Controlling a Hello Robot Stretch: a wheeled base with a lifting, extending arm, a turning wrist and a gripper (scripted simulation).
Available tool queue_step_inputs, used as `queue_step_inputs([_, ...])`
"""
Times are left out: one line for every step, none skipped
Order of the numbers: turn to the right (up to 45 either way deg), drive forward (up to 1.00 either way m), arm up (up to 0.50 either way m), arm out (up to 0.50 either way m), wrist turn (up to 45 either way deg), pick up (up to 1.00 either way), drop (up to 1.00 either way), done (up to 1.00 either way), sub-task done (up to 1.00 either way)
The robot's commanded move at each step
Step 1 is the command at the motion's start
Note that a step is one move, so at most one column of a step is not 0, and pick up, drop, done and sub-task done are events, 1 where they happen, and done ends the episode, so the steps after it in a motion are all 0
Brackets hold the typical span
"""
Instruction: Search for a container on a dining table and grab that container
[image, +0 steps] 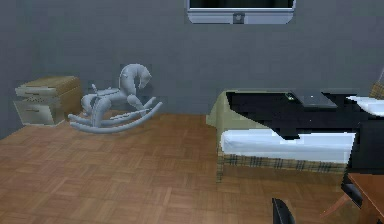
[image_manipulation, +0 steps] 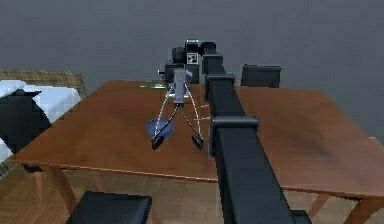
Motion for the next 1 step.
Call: queue_step_inputs([0.0, 0.0, 0.0, 0.0, 45.0, 0.0, 0.0, 0.0, 0.0])
